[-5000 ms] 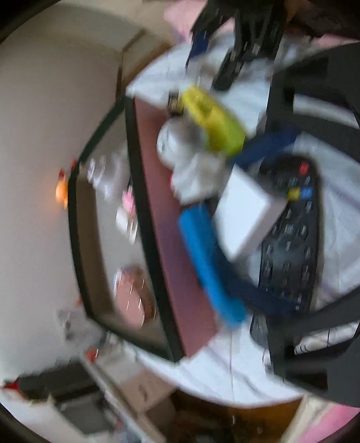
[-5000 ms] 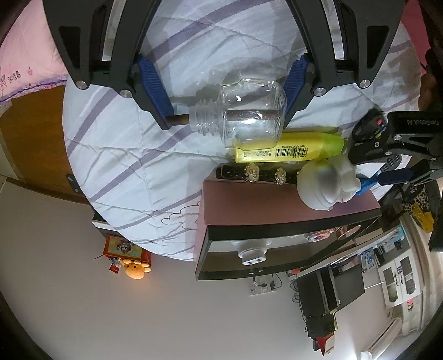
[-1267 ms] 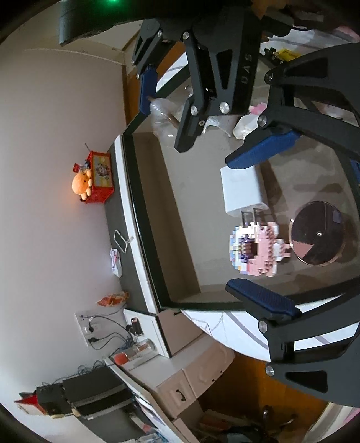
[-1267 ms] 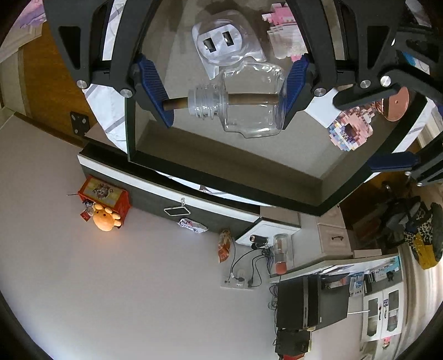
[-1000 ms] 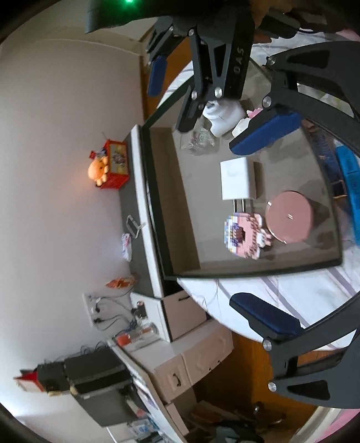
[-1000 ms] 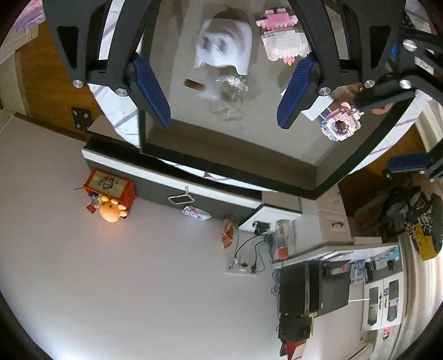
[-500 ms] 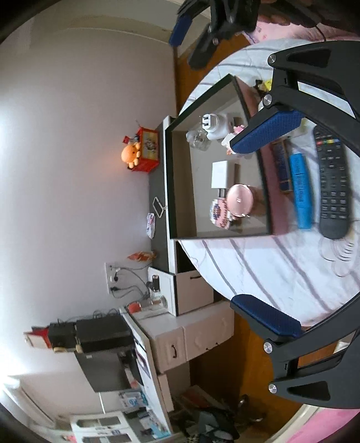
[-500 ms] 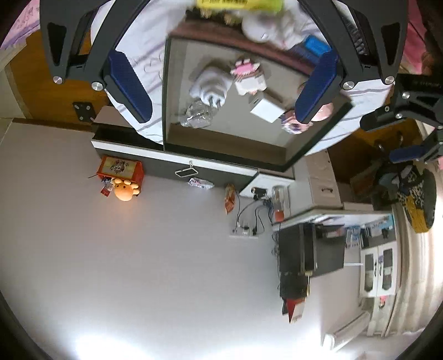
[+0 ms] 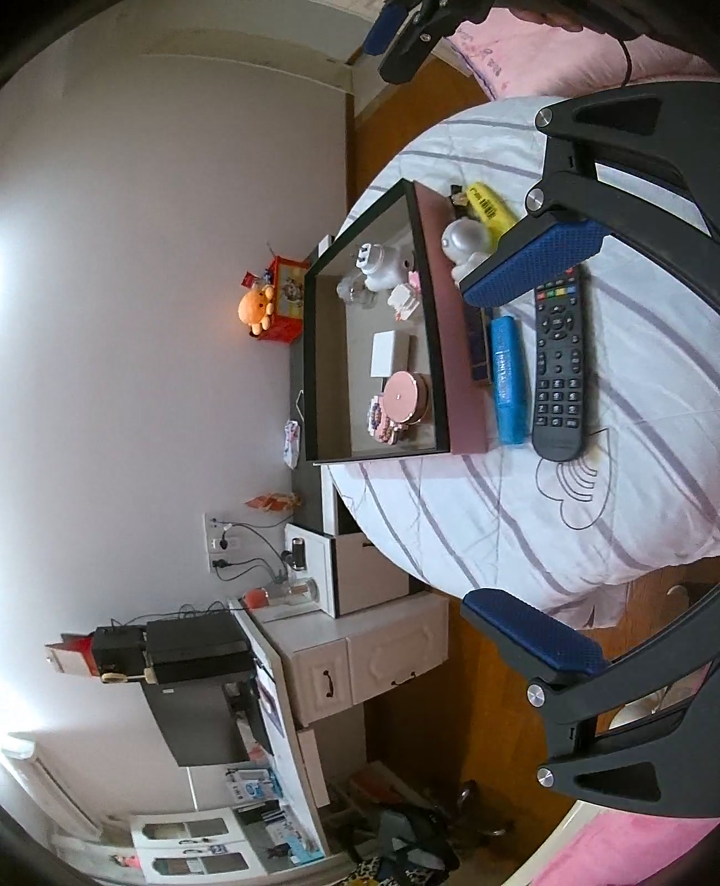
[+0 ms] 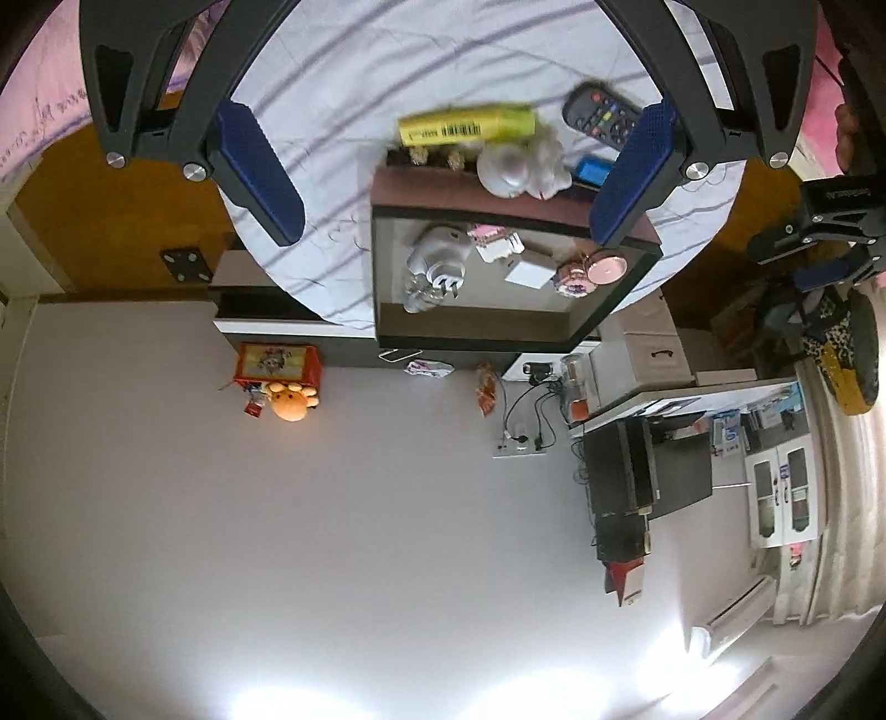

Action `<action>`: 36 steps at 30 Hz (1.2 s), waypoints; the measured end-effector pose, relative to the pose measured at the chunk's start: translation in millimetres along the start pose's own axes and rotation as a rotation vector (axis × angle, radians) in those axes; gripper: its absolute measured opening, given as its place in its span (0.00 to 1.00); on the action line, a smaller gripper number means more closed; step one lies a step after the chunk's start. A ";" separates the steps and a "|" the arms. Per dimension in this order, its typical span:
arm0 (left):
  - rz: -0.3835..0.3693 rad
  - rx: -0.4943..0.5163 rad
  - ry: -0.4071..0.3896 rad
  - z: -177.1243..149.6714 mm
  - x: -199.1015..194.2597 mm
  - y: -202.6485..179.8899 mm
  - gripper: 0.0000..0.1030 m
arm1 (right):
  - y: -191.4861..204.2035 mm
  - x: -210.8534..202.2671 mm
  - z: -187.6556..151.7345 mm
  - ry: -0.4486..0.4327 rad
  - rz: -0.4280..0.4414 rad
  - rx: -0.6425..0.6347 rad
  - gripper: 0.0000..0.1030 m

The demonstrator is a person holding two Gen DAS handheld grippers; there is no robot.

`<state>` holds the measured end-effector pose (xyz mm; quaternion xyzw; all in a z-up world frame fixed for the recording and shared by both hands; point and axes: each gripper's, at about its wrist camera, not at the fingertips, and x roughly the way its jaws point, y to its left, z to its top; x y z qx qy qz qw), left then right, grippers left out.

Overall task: Organize rigid objects
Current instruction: 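Withdraw both tools from the box back toward the remaining items, then grasp the white astronaut figure with the right tool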

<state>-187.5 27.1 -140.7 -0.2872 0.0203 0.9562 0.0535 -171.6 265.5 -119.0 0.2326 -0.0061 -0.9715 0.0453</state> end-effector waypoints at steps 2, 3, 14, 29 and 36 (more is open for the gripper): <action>-0.003 0.008 -0.003 -1.2 -3.8 -2.1 1.00 | -2.0 -8.2 -4.6 -0.003 -0.007 0.005 1.00; -0.004 0.011 -0.001 -2.5 -4.8 -2.6 1.00 | -2.4 -10.5 -5.4 -0.004 -0.009 0.006 1.00; -0.020 0.026 0.049 -14.6 4.7 -10.5 1.00 | 0.8 -11.9 -22.7 0.035 -0.013 0.017 1.00; -0.016 0.035 0.173 -34.5 56.1 -2.6 1.00 | 43.2 76.5 -54.5 0.240 0.028 -0.031 1.00; -0.014 0.028 0.207 -37.8 74.2 8.5 1.00 | 56.7 115.6 -59.0 0.304 0.022 -0.049 1.00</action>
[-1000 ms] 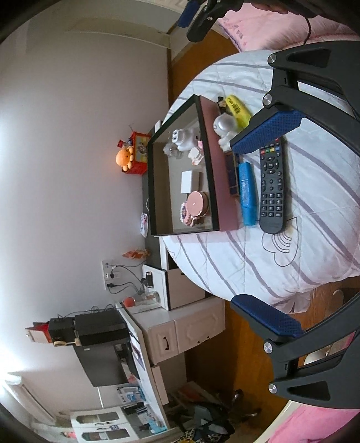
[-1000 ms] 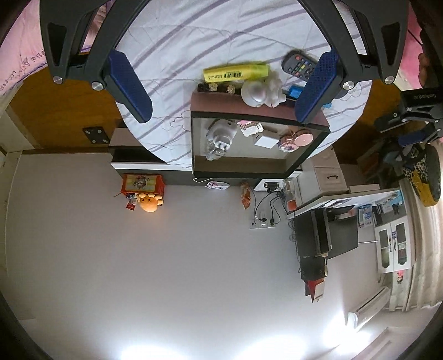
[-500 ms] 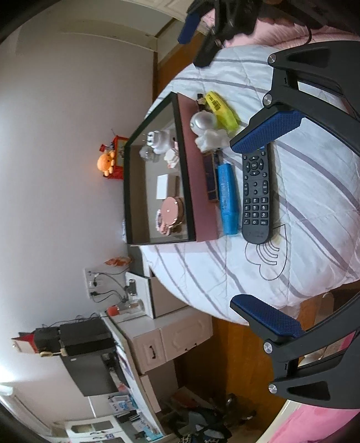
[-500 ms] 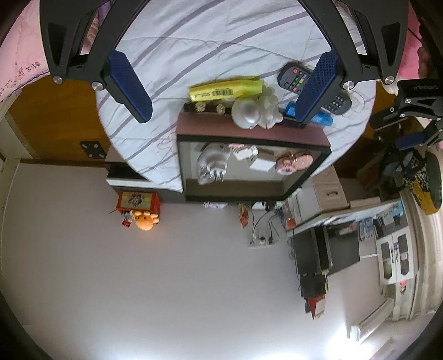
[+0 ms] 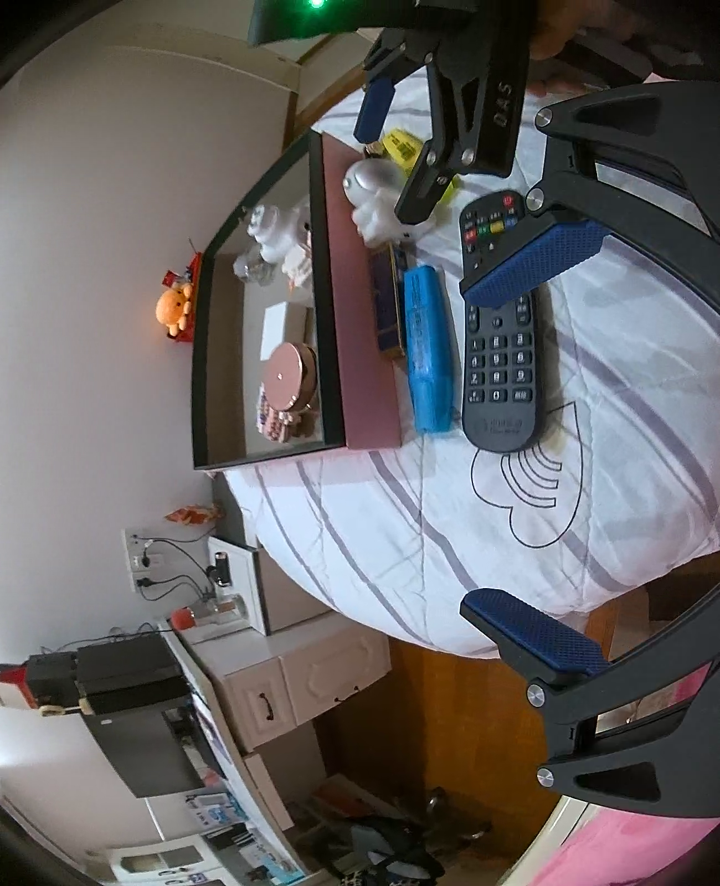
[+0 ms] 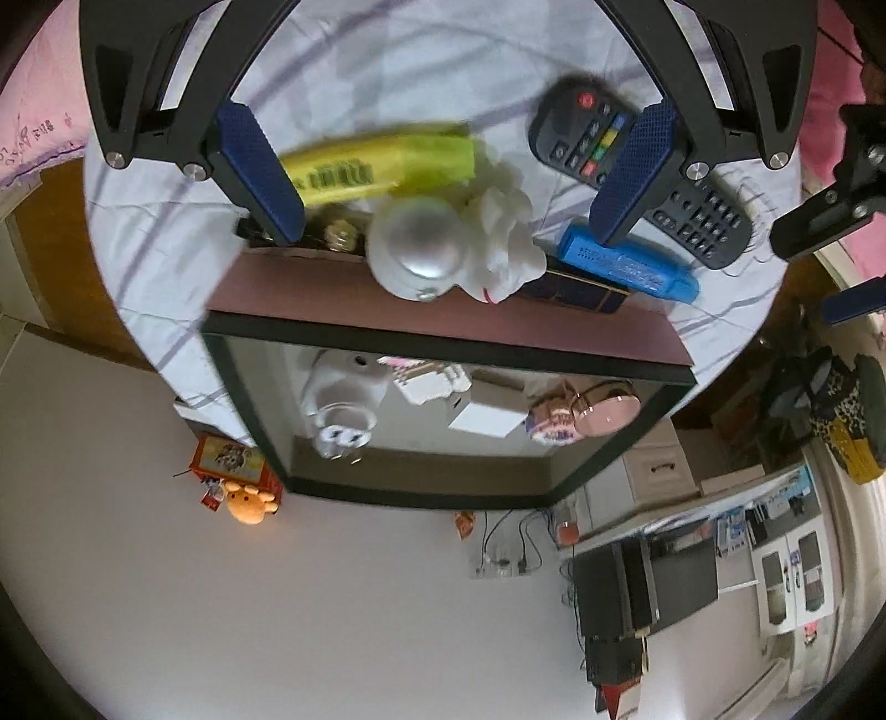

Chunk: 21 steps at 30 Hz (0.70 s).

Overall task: Organize rigid objects
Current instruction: 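Grasp the white astronaut figure with the right tool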

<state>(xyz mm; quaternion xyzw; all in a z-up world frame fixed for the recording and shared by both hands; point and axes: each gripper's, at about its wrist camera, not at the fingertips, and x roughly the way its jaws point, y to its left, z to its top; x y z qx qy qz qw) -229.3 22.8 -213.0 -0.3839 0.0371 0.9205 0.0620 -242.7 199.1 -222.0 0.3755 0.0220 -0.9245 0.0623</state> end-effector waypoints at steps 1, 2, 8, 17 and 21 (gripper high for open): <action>0.001 0.000 0.003 0.6 2.4 0.9 1.00 | 1.1 5.4 1.1 0.012 -0.003 -0.004 1.00; -0.001 -0.002 0.008 0.6 5.0 2.0 1.00 | 1.6 9.6 1.8 0.023 -0.008 -0.006 1.00; -0.008 -0.004 0.033 0.7 17.4 1.3 1.00 | -2.8 23.8 4.9 0.065 -0.021 0.012 1.00; -0.028 0.038 0.044 2.6 20.9 -15.3 1.00 | -9.9 24.0 3.3 0.072 0.028 0.028 0.73; -0.037 0.047 0.054 5.4 25.8 -26.1 1.00 | -15.0 17.0 0.8 0.056 0.062 0.025 0.73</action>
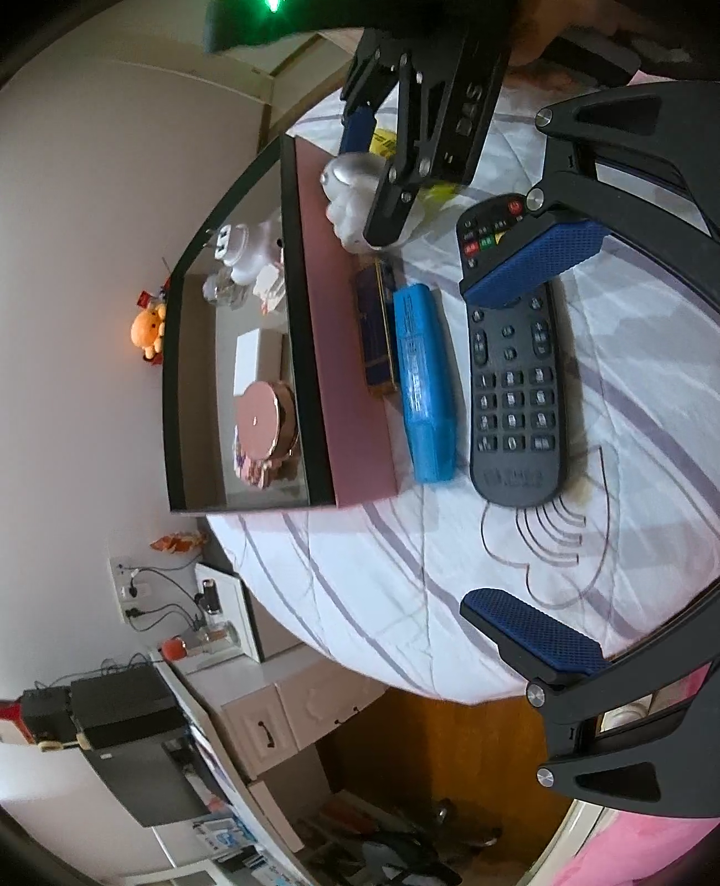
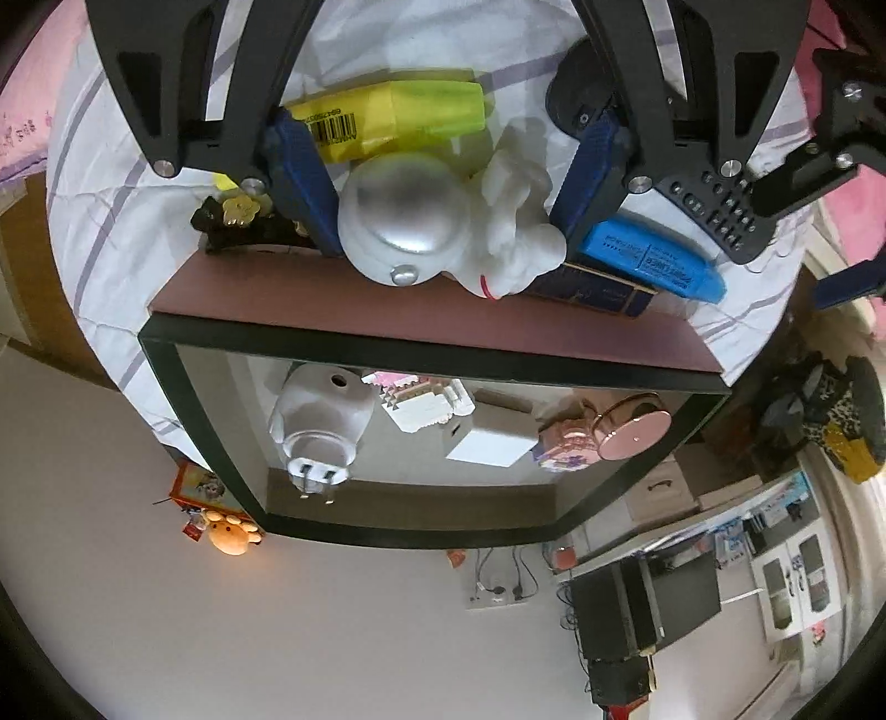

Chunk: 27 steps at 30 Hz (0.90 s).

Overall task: Organize rigid objects
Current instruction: 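Grasp the white astronaut figure with the right tool, then grasp the blue highlighter with the left tool while the right tool holds the astronaut figure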

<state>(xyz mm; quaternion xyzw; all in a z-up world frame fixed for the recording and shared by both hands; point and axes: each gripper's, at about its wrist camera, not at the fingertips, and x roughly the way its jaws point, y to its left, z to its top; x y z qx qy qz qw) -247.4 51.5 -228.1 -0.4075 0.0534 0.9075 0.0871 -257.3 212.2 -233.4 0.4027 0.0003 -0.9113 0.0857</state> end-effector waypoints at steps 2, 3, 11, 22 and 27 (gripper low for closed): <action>-0.005 0.000 0.010 2.5 4.9 -5.8 1.00 | -2.2 -8.0 -0.9 -0.015 0.012 -0.004 0.73; -0.010 0.001 0.012 3.9 7.1 -8.1 1.00 | -3.2 -12.3 -1.0 -0.024 0.017 -0.007 0.73; -0.034 -0.030 0.054 18.9 32.4 -28.8 1.00 | -30.7 -38.8 -2.4 -0.068 0.021 0.003 0.74; 0.018 -0.047 0.149 21.3 66.6 -34.0 1.00 | -52.5 -26.5 -3.7 -0.054 0.072 0.025 0.74; -0.020 -0.039 0.127 18.7 65.5 -30.4 0.98 | -52.9 -20.5 -2.1 -0.045 0.095 0.023 0.74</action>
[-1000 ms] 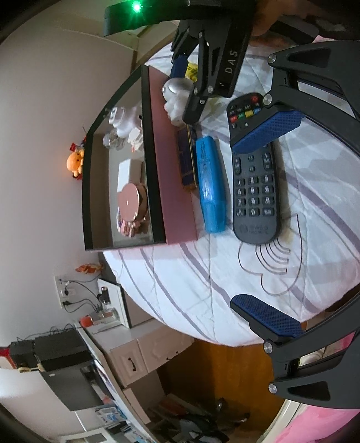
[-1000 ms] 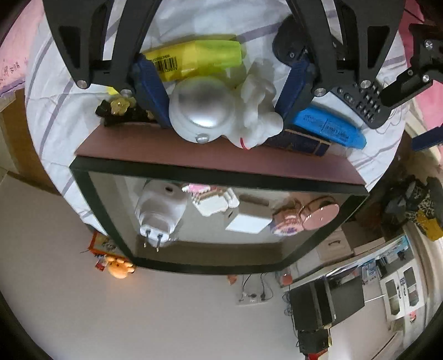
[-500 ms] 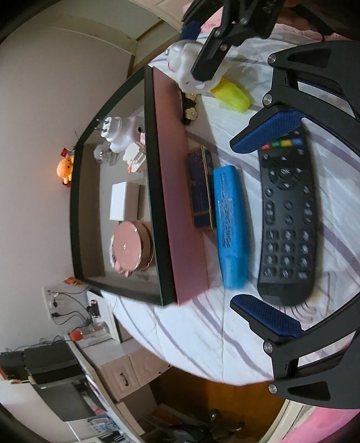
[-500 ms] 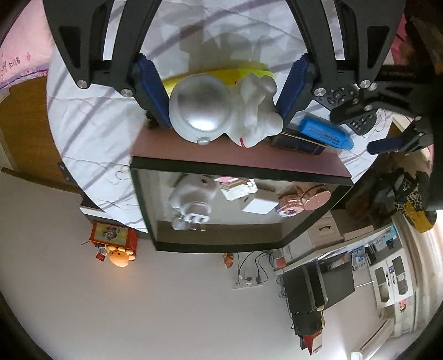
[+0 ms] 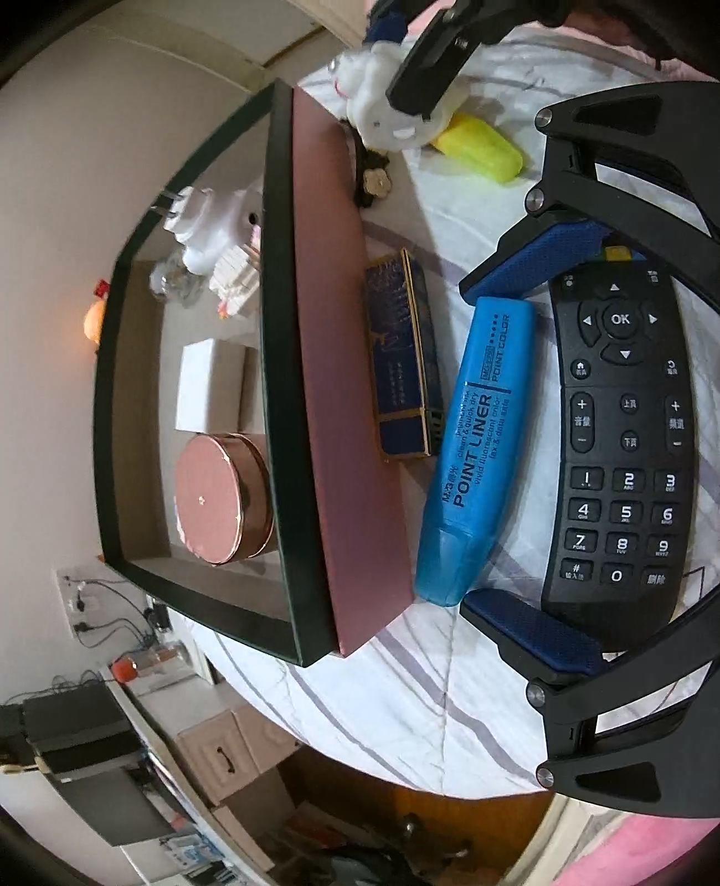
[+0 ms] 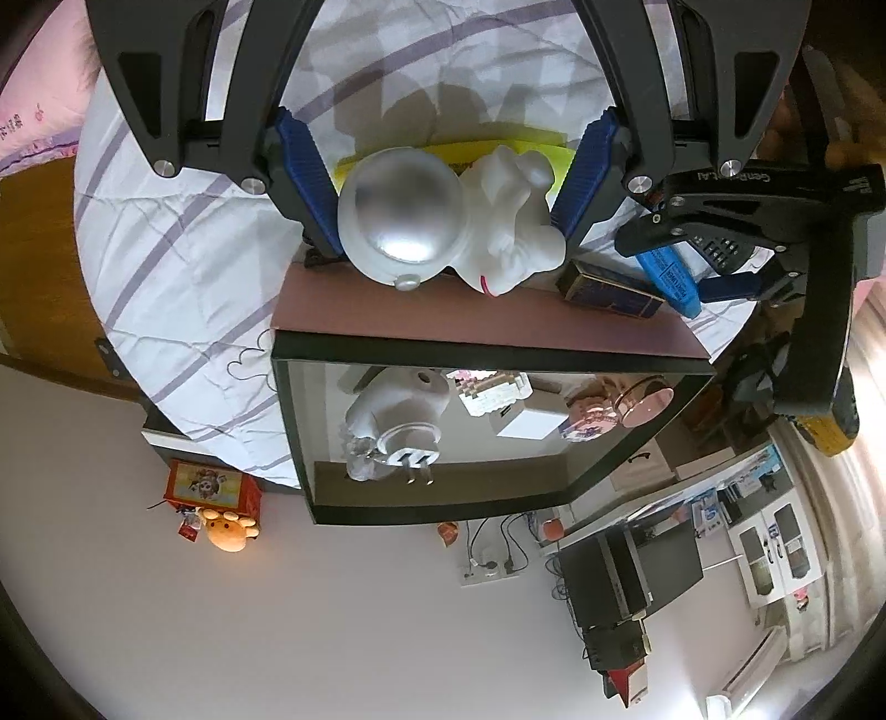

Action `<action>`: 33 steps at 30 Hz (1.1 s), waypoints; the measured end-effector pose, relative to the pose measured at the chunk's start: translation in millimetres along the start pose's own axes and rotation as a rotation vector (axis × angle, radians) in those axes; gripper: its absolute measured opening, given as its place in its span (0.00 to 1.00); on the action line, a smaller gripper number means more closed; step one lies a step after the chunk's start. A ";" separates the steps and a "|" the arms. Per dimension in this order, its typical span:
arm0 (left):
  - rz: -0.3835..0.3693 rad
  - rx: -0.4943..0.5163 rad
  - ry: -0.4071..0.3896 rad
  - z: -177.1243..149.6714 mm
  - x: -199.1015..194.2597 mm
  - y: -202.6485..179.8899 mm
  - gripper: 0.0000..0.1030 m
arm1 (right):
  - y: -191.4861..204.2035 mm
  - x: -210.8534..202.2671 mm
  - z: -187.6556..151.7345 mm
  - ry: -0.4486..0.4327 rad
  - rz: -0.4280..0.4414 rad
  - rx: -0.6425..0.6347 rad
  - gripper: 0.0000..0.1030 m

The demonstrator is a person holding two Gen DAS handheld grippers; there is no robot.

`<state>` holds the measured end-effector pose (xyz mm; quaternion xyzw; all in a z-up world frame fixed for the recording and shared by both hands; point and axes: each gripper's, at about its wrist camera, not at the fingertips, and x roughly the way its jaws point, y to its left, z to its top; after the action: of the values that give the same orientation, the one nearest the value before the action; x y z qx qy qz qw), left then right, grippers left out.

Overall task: Organize rigid objects
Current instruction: 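Grasp the blue highlighter with the left tool while the right tool holds the astronaut figure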

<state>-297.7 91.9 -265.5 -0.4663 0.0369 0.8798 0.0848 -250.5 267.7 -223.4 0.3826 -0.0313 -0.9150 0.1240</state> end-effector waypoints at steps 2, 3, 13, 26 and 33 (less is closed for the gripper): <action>-0.004 0.014 -0.014 -2.0 -2.4 2.0 0.91 | 0.1 1.0 -0.3 0.000 0.006 -0.002 0.74; -0.010 0.014 -0.016 -2.4 -3.2 3.0 0.91 | 0.3 1.9 0.0 0.001 0.006 -0.002 0.74; -0.050 -0.021 -0.037 -10.2 -19.3 27.3 0.64 | 3.4 2.9 -0.6 -0.003 -0.001 0.001 0.74; 0.002 -0.192 -0.033 -20.2 -26.8 82.4 0.80 | 9.3 -0.1 -2.2 0.005 -0.019 -0.012 0.74; -0.008 -0.180 -0.024 -10.4 -16.1 75.0 0.83 | 10.8 0.8 -0.4 0.010 -0.022 -0.021 0.74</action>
<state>-294.1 14.8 -259.1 -0.4617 -0.0453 0.8847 0.0465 -248.5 257.1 -222.6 0.3860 -0.0168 -0.9148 0.1180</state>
